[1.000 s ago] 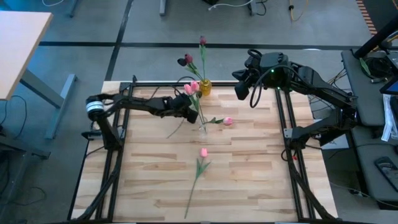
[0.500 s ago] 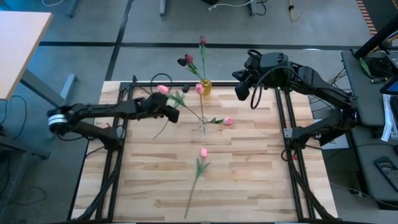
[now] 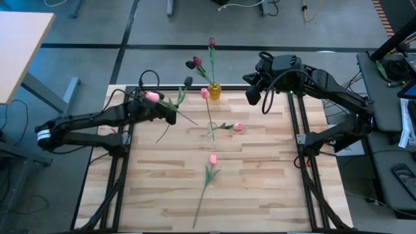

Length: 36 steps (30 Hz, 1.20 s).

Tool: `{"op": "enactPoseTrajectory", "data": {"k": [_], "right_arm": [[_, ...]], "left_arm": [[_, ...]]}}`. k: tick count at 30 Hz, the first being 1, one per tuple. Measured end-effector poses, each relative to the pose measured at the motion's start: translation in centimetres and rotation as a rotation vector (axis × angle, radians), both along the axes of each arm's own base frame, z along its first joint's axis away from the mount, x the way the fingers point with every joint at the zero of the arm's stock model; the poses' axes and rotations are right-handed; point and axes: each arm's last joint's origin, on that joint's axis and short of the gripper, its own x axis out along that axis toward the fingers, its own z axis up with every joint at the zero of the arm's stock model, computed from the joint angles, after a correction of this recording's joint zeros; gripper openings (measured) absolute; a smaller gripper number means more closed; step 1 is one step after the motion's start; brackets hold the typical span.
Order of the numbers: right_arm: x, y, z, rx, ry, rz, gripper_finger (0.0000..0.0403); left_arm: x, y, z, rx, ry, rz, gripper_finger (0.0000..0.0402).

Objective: Sort flowers into vase by color
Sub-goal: Put the black flower into the yellow vase

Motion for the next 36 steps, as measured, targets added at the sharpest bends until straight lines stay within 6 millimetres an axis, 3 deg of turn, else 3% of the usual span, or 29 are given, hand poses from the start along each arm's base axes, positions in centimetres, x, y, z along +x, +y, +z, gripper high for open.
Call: {"op": "enactPoseTrajectory", "data": {"k": [12,22,29,36], "right_arm": [[0.1,0.1,0.0,0.020,-0.004,0.054,0.0013],[0.5,0.3,0.0,0.060,-0.050,0.134,0.0013],[0.7,0.3,0.2,0.066,-0.084,0.137,0.0022],[1.0,0.3,0.6,0.073,-0.145,0.159,0.0094]], "left_arm": [[1.9,0.6,2.1,0.033,-0.008,-0.041,0.0000],[1.5,0.4,4.0,0.086,-0.015,-0.067,0.0000],[0.3,0.0,7.8,0.191,-0.063,-0.095,0.0000],[-0.5,-0.2,12.3,0.307,-0.091,-0.125,0.0000]]}}
